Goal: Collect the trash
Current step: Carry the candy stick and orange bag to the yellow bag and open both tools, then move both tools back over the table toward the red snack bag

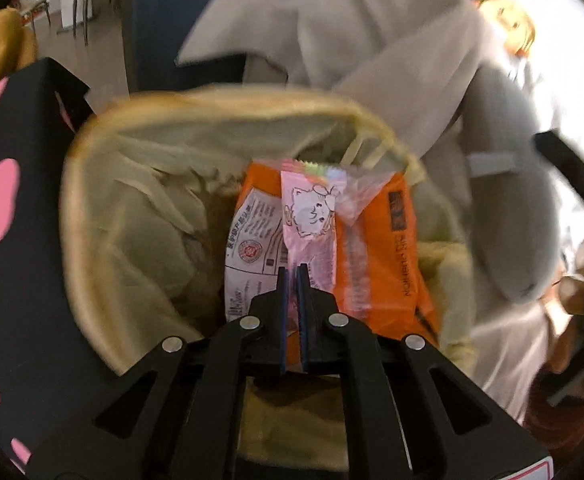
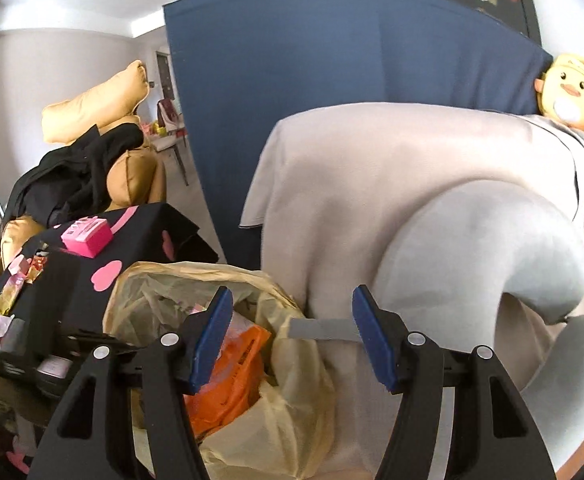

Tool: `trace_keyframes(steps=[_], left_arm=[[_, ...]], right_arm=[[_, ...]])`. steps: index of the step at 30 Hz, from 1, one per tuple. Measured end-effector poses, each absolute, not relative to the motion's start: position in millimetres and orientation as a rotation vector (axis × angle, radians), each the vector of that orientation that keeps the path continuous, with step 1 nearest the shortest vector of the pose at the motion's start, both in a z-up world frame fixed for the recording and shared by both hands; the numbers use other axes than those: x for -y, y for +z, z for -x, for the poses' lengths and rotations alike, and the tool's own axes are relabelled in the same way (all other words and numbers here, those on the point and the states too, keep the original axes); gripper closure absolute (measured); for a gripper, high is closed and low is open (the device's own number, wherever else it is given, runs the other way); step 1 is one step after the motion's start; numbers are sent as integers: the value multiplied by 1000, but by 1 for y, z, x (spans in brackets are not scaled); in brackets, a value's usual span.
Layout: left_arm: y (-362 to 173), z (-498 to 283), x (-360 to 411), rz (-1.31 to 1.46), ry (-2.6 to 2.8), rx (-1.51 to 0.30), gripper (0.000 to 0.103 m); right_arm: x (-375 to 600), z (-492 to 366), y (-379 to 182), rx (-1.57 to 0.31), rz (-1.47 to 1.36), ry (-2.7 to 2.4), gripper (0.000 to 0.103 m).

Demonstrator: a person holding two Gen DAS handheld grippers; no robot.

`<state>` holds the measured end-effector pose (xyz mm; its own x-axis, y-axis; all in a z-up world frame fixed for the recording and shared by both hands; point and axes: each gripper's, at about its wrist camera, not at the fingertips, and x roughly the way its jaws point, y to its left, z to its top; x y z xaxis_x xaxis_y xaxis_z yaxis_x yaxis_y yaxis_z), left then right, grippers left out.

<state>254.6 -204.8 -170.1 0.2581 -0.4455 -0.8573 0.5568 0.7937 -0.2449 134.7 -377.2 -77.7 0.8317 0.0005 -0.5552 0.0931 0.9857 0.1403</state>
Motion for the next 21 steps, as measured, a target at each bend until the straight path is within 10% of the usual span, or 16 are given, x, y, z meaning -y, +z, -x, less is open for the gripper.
trace_keyframes(steps=[7,11,21], left_arm=[[-183,-259,216,-149,-660,-1122,94],[-173,-258,202,-70,-668,-1114,66],[-107,-214,107,-12,-626,-922,54]], right_arm=[[388,-131,-88,-602,-186,-65,44],[387,-131,-90,-603,-198,-62,44],[356,-132,-75,-566,-201,51,37]])
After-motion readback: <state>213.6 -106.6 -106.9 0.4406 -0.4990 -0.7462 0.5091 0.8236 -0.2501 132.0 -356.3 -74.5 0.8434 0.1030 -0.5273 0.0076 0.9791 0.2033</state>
